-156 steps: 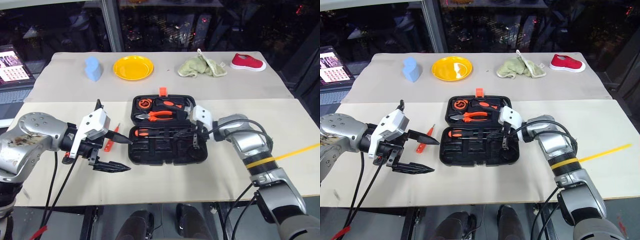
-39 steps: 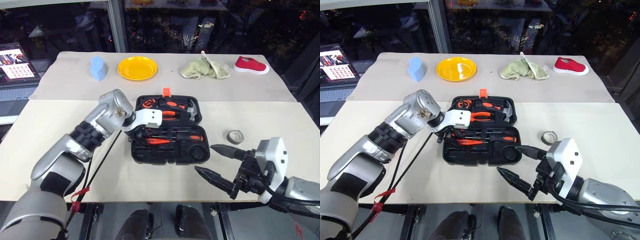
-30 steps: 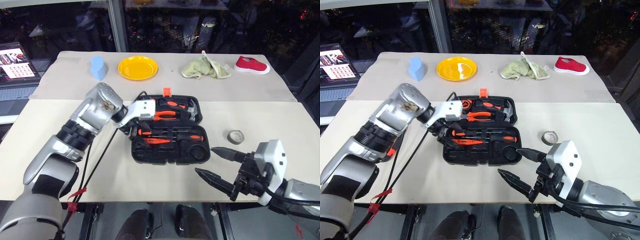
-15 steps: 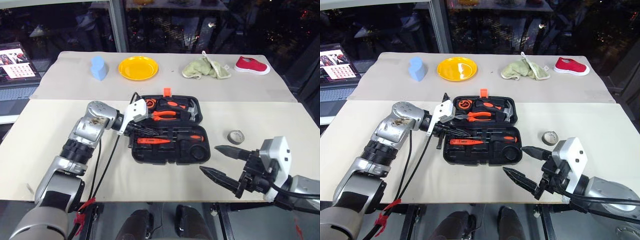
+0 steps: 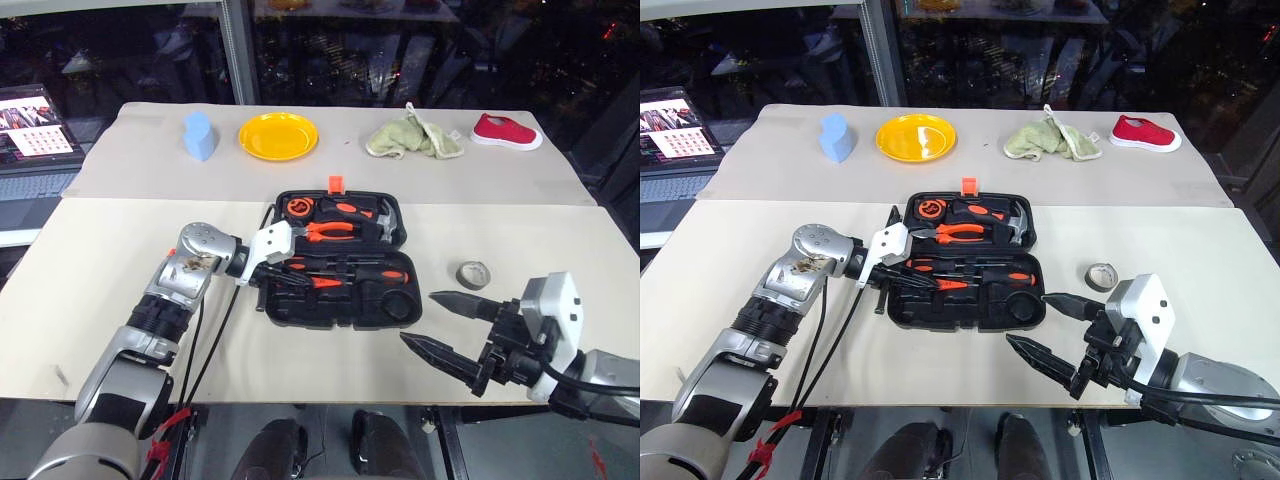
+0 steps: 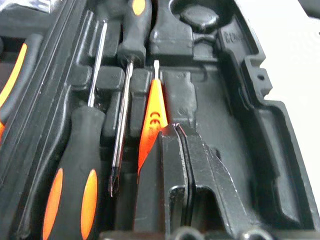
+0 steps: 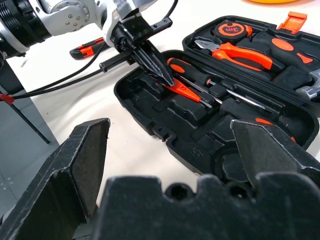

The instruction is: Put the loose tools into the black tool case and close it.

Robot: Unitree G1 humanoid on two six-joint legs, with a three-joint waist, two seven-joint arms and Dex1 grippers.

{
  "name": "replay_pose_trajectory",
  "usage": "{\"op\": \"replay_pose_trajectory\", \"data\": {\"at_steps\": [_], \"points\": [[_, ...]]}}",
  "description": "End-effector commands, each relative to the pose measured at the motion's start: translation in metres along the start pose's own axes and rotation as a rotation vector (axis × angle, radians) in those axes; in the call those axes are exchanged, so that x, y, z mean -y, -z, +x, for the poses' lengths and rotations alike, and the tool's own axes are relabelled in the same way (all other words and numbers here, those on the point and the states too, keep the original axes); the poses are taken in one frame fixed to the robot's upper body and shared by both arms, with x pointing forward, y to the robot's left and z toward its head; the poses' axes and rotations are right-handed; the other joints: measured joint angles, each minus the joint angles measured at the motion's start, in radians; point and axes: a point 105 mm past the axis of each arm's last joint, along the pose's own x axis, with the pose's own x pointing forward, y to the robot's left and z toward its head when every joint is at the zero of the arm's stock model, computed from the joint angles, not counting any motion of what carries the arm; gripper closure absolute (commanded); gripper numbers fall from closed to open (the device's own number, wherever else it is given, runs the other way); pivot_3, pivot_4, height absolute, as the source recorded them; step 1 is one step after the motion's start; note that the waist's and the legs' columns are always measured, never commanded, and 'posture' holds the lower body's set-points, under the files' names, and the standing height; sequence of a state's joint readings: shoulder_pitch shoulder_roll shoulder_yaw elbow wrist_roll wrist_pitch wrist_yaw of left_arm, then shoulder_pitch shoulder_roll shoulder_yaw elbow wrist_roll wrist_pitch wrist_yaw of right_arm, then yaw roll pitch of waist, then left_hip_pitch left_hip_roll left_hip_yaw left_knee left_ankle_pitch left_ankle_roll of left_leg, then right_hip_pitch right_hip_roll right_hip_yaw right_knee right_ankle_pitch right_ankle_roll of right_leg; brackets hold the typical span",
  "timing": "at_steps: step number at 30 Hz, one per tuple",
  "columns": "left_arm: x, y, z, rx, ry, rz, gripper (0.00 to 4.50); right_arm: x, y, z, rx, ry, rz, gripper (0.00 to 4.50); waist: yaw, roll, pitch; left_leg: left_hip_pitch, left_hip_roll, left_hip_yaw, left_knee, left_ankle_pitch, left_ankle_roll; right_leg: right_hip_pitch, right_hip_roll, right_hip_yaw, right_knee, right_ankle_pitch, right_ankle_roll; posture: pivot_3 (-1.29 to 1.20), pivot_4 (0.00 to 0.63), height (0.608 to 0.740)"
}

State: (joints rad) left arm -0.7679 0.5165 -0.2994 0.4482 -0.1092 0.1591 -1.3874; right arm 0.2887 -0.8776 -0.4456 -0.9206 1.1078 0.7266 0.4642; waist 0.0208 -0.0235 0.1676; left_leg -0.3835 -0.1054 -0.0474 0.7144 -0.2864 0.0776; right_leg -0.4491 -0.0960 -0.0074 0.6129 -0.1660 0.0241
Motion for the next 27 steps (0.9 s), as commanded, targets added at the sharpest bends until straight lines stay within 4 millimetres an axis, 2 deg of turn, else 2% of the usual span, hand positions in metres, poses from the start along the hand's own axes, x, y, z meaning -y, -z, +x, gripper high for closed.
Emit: {"op": "replay_pose_trajectory", "data": {"at_steps": [1,9,15,18,27], "points": [[-0.005,0.002,0.002,-0.012,-0.012,0.019,4.45,-0.002,-0.009,-0.001,0.03,-0.005,-0.025,0.0,0.003,0.0,0.0,0.0,0.0,0.0,0.0,0.0,0.001,0.0,0.0,0.0,0.0,0.0,0.0,0.0,0.15,0.74],[-0.006,0.004,0.007,0.0,-0.013,0.024,4.45,-0.002,-0.008,-0.001,0.032,-0.003,-0.017,0.0,0.007,0.0,0.0,0.01,0.0,-0.001,0.0,-0.003,0.005,0.012,0.0,-0.001,-0.002,-0.001,0.002,0.0,0.15,0.74],[-0.008,-0.022,0.002,0.131,0.012,-0.019,4.45,-0.003,-0.007,-0.001,0.033,-0.004,-0.012,0.0,0.008,0.0,0.0,0.011,0.0,-0.001,0.0,-0.003,0.005,0.012,0.0,-0.001,-0.002,-0.001,0.002,0.0,0.15,0.74],[-0.012,-0.029,-0.001,0.152,0.002,-0.025,4.45,-0.002,-0.007,-0.001,0.033,-0.004,-0.009,0.0,0.008,0.0,0.0,0.01,0.0,-0.001,-0.001,-0.003,0.005,0.01,0.0,-0.001,-0.002,-0.001,0.002,0.0,0.15,0.74],[-0.01,-0.018,0.006,0.092,0.011,0.015,4.45,-0.001,-0.007,0.0,0.041,0.002,-0.003,0.0,0.009,0.0,0.0,0.01,0.0,-0.001,-0.001,-0.003,0.005,0.01,0.0,-0.001,-0.003,-0.001,0.002,0.0,0.15,0.74]]}}
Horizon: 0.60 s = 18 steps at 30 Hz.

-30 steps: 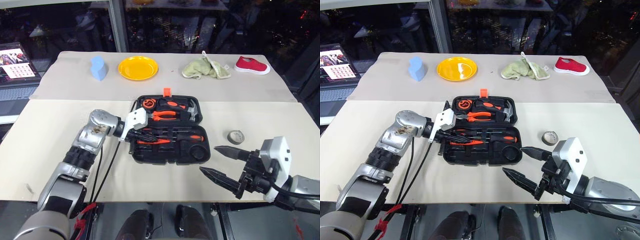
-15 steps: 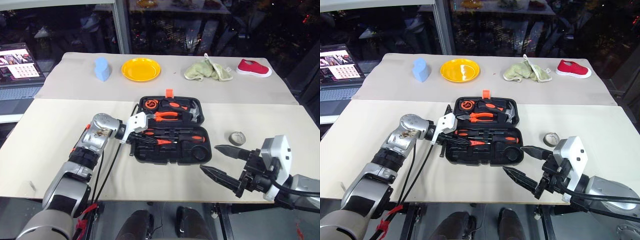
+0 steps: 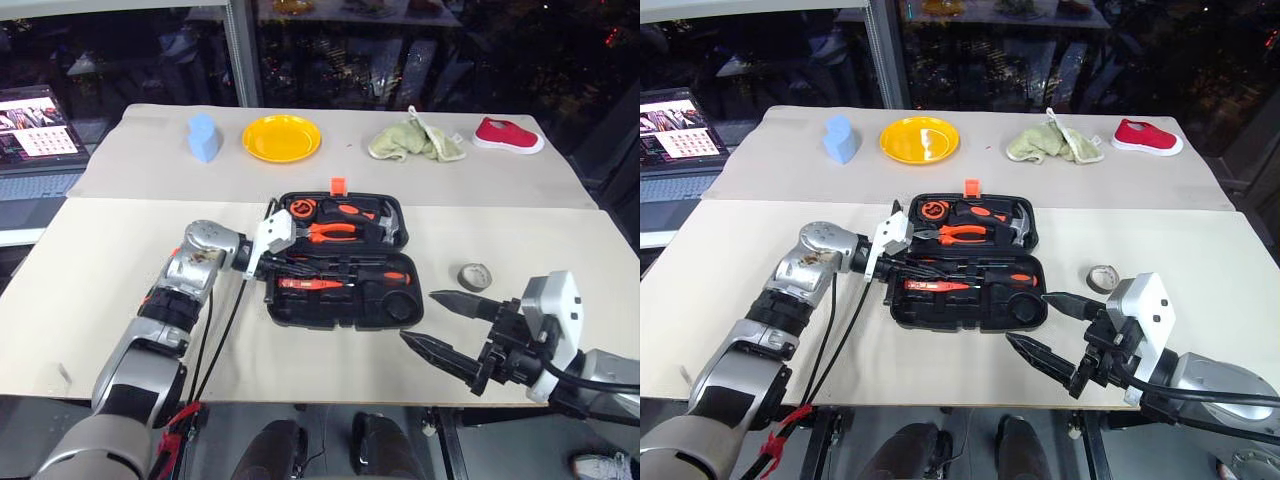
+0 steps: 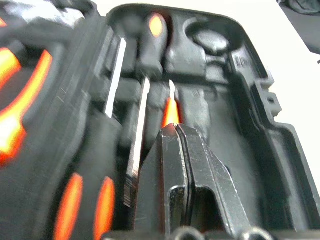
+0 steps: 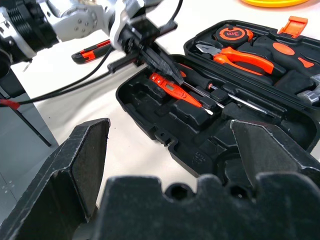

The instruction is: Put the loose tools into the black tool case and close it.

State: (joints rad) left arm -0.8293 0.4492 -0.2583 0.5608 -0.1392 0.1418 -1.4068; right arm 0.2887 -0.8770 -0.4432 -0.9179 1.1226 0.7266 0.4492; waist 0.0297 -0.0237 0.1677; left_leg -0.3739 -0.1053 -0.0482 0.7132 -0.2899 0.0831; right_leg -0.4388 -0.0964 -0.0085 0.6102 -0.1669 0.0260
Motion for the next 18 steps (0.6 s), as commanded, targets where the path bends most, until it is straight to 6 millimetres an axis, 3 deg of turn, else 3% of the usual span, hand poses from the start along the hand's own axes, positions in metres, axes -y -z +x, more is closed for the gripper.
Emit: {"op": "replay_pose_trajectory", "data": {"at_steps": [1,18], "points": [[0.001,-0.003,0.001,-0.011,0.009,0.052,4.45,-0.001,-0.007,-0.001,0.037,-0.002,-0.015,0.0,0.0,0.0,0.0,0.0,0.0,0.0,0.0,0.0,0.0,0.0,0.0,0.0,0.0,0.0,0.0,0.0,0.15,0.74],[0.004,0.024,0.013,-0.112,0.015,0.129,4.45,-0.001,-0.011,-0.003,0.047,0.006,-0.009,0.0,0.009,0.0,0.0,0.0,0.0,0.0,0.0,0.0,0.0,0.001,0.0,0.0,-0.001,0.0,0.0,0.0,0.15,0.74]]}}
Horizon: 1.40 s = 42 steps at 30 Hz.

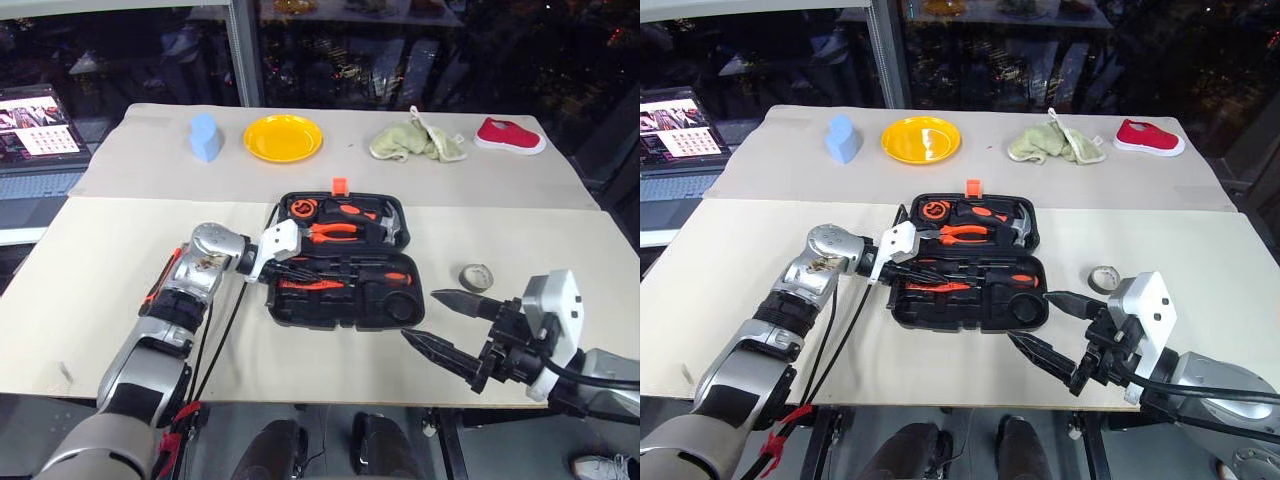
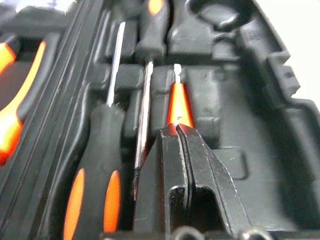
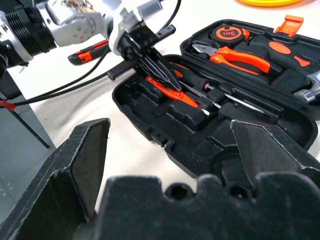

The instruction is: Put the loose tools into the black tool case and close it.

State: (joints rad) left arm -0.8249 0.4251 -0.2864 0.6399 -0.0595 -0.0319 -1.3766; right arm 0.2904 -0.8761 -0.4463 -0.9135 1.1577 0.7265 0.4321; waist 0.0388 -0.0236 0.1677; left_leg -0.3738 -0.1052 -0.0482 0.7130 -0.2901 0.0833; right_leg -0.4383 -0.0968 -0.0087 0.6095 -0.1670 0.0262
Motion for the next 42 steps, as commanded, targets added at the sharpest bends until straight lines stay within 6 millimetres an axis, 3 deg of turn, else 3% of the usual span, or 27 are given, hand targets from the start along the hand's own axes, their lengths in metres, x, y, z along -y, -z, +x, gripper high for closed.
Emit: {"op": "replay_pose_trajectory", "data": {"at_steps": [1,5,8,11,14,18,21,24,28,34,42], "points": [[0.005,0.009,0.005,-0.05,0.023,0.025,4.45,-0.001,-0.01,-0.002,0.036,0.006,-0.035,0.0,0.0,0.0,0.0,0.0,0.0,0.0,0.0,0.0,0.0,0.0,0.0,0.0,0.0,0.0,0.0,0.0,0.15,0.74],[0.007,0.006,-0.001,-0.025,0.024,0.013,4.45,-0.001,-0.01,-0.001,0.037,-0.004,-0.037,0.0,-0.001,0.0,0.0,0.0,0.0,0.0,0.0,0.0,0.0,0.0,0.0,0.0,0.0,0.0,0.0,0.0,0.15,0.74],[0.004,0.001,-0.016,-0.001,-0.015,-0.028,4.45,0.0,-0.011,0.003,0.031,-0.031,-0.049,0.0,-0.005,0.0,0.0,0.0,0.0,0.0,0.0,0.0,0.0,0.0,0.0,0.0,0.0,0.0,0.0,0.0,0.15,0.74],[0.001,-0.009,-0.047,0.04,-0.121,-0.1,3.68,0.004,-0.015,0.011,0.027,-0.082,-0.073,0.0,-0.026,0.0,0.0,0.0,0.001,0.001,0.0,0.0,0.0,-0.001,0.001,0.001,0.0,0.0,0.0,0.0,0.15,0.74],[0.007,-0.011,-0.107,0.07,-0.364,-0.203,2.56,0.009,-0.021,0.025,0.025,-0.194,-0.091,0.0,-0.038,-0.001,0.001,0.0,0.002,0.001,-0.001,0.0,0.0,-0.002,0.002,0.001,0.0,0.0,0.0,0.0,0.15,0.74],[0.035,0.002,-0.17,0.026,-0.633,-0.352,1.09,0.009,-0.03,0.037,0.02,-0.338,-0.12,0.0,-0.051,0.0,0.002,0.001,0.003,0.0,-0.003,-0.001,-0.003,-0.003,0.005,0.001,0.0,-0.001,-0.002,0.0,0.15,0.74],[0.063,0.023,-0.214,-0.057,-0.836,-0.459,0.01,0.011,-0.034,0.046,0.018,-0.415,-0.134,0.0,-0.049,0.001,0.002,0.001,0.005,0.001,-0.003,-0.001,-0.012,-0.005,0.005,0.0,0.0,-0.002,-0.003,0.0,0.15,0.74],[0.085,0.044,-0.241,-0.162,-0.974,-0.532,0.01,0.012,-0.035,0.053,0.012,-0.467,-0.145,0.0,-0.034,0.001,0.003,0.001,0.005,0.0,-0.003,-0.001,-0.012,-0.004,0.005,-0.001,-0.001,-0.003,-0.004,0.0,0.15,0.74],[0.099,0.059,-0.246,-0.26,-1.008,-0.612,0.01,0.013,-0.033,0.062,0.014,-0.504,-0.149,0.0,-0.012,0.001,0.003,0.002,0.005,0.0,-0.003,-0.006,-0.011,-0.004,0.004,-0.003,-0.002,-0.003,-0.003,0.0,0.15,0.74],[0.073,0.064,-0.228,-0.335,-0.929,-0.799,0.01,0.007,-0.03,0.063,0.021,-0.514,-0.15,0.0,0.012,0.001,0.003,0.003,0.004,-0.001,-0.003,-0.008,-0.017,-0.003,0.004,-0.004,0.0,-0.003,-0.003,0.0,0.15,0.74],[0.047,0.091,-0.225,-0.6,-0.819,-0.871,0.01,-0.005,-0.018,0.058,0.048,-0.44,-0.138,0.0,-0.023,0.001,0.003,0.004,0.004,0.0,-0.01,-0.001,-0.024,-0.005,0.005,-0.001,0.002,-0.002,-0.004,0.0,0.15,0.74]]}}
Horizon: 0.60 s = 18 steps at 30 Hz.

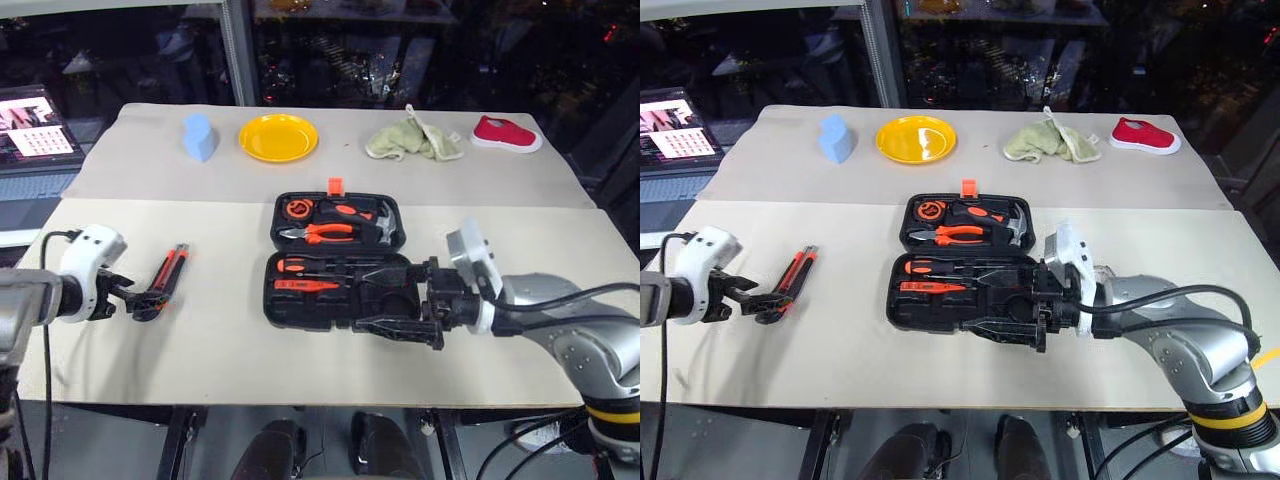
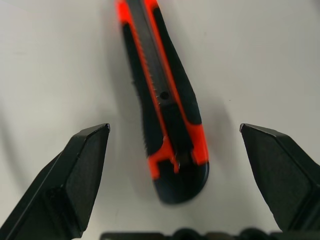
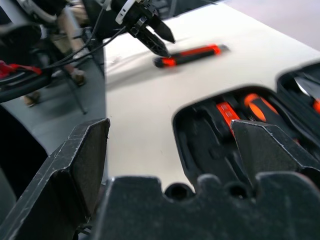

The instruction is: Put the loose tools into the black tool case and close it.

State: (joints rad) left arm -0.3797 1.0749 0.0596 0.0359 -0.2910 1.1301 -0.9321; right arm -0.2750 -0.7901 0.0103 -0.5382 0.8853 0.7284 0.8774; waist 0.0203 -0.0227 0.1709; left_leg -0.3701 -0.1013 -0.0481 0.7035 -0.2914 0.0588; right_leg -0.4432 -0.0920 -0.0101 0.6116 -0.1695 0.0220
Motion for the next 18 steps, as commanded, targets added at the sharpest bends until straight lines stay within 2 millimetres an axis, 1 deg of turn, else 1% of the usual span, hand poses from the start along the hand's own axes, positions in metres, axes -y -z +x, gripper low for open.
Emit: {"op": "replay_pose_trajectory", "data": {"at_steps": [1,3,6,8,9,10,11,12,13,14,15,16,17,18], "points": [[-0.018,-0.004,0.006,-0.093,-0.065,0.04,0.01,-0.011,-0.009,-0.001,0.037,0.037,-0.063,0.0,-0.006,0.0,0.0,0.0,0.0,0.0,-0.001,0.002,0.002,-0.001,0.0,0.0,0.0,0.0,0.0,0.0,0.15,0.74],[-0.02,-0.008,0.013,-0.11,-0.059,0.04,0.01,-0.015,-0.007,-0.003,0.037,0.055,-0.056,0.0,-0.009,0.0,0.0,-0.001,0.0,0.0,-0.004,0.004,0.004,-0.003,-0.001,0.0,0.0,0.0,-0.001,0.0,0.15,0.74],[-0.015,-0.01,0.02,-0.141,-0.016,0.05,0.01,-0.018,-0.005,-0.005,0.033,0.082,-0.052,0.0,-0.008,0.0,0.0,-0.002,-0.001,0.0,-0.005,0.004,0.005,-0.005,-0.001,0.0,0.0,0.0,-0.001,0.0,0.15,0.74],[-0.012,-0.013,0.024,-0.143,0.011,0.052,0.52,-0.02,-0.005,-0.008,0.031,0.102,-0.051,0.0,-0.008,0.0,-0.001,-0.002,-0.001,0.001,-0.005,0.004,0.005,-0.006,-0.002,0.001,0.0,0.0,-0.001,0.0,0.15,0.74],[-0.013,-0.015,0.026,-0.142,0.011,0.052,0.58,-0.021,-0.005,-0.008,0.03,0.107,-0.053,0.0,-0.008,0.0,-0.001,-0.002,-0.001,0.001,-0.005,0.004,0.005,-0.005,-0.002,0.001,0.0,0.0,-0.001,0.0,0.15,0.74],[-0.014,-0.016,0.027,-0.139,0.008,0.052,0.95,-0.022,-0.005,-0.009,0.028,0.112,-0.055,0.0,-0.006,0.0,-0.001,-0.002,-0.001,0.001,-0.005,0.004,0.005,-0.005,-0.002,0.001,0.0,-0.001,-0.001,0.0,0.15,0.74],[-0.015,-0.018,0.027,-0.135,0.003,0.054,1.22,-0.022,-0.006,-0.01,0.027,0.116,-0.056,0.0,-0.005,0.0,-0.001,-0.002,-0.001,0.001,-0.005,0.004,0.005,-0.005,-0.002,0.001,0.0,-0.001,-0.001,0.0,0.15,0.74],[-0.017,-0.021,0.028,-0.12,0.0,0.066,1.7,-0.022,-0.006,-0.011,0.026,0.122,-0.057,0.0,-0.005,0.0,-0.001,-0.002,-0.001,0.0,-0.005,0.004,0.006,-0.005,-0.002,0.001,0.0,-0.001,-0.001,0.0,0.15,0.74],[-0.017,-0.027,0.028,-0.097,0.001,0.089,2.01,-0.022,-0.006,-0.012,0.025,0.128,-0.058,0.0,-0.004,0.001,-0.001,-0.002,-0.001,0.0,-0.005,0.003,0.008,-0.004,-0.002,0.001,0.0,-0.001,-0.001,0.0,0.15,0.74],[-0.016,-0.037,0.028,-0.05,0.004,0.139,2.33,-0.022,-0.007,-0.013,0.022,0.133,-0.059,0.0,-0.003,0.001,-0.001,-0.002,-0.001,0.0,-0.004,0.002,0.011,-0.004,-0.002,0.001,0.0,-0.001,-0.001,0.0,0.15,0.74],[-0.01,-0.059,0.026,0.06,0.022,0.237,2.69,-0.021,-0.007,-0.014,0.019,0.141,-0.059,0.0,-0.001,0.001,-0.001,-0.002,-0.001,0.0,-0.004,0.002,0.011,-0.003,-0.002,0.0,0.0,-0.001,-0.001,0.0,0.15,0.74],[0.0,-0.078,0.023,0.156,0.063,0.306,2.84,-0.021,-0.006,-0.016,0.016,0.149,-0.058,0.0,0.006,0.001,-0.001,-0.002,-0.001,0.0,-0.004,0.002,0.011,-0.003,-0.003,0.0,0.0,-0.001,-0.001,0.0,0.15,0.74],[0.024,-0.103,0.015,0.259,0.154,0.387,2.87,-0.021,-0.006,-0.017,0.014,0.163,-0.056,0.0,0.015,0.0,0.0,-0.002,-0.002,0.0,-0.003,0.003,0.011,-0.003,-0.004,0.0,0.0,0.0,-0.001,0.0,0.15,0.74],[0.041,-0.117,0.008,0.319,0.219,0.439,2.87,-0.021,-0.005,-0.019,0.012,0.172,-0.054,0.0,0.021,-0.002,0.0,-0.004,-0.001,-0.001,-0.002,0.003,0.009,-0.003,-0.004,-0.001,0.0,0.0,-0.002,0.0,0.15,0.74]]}}
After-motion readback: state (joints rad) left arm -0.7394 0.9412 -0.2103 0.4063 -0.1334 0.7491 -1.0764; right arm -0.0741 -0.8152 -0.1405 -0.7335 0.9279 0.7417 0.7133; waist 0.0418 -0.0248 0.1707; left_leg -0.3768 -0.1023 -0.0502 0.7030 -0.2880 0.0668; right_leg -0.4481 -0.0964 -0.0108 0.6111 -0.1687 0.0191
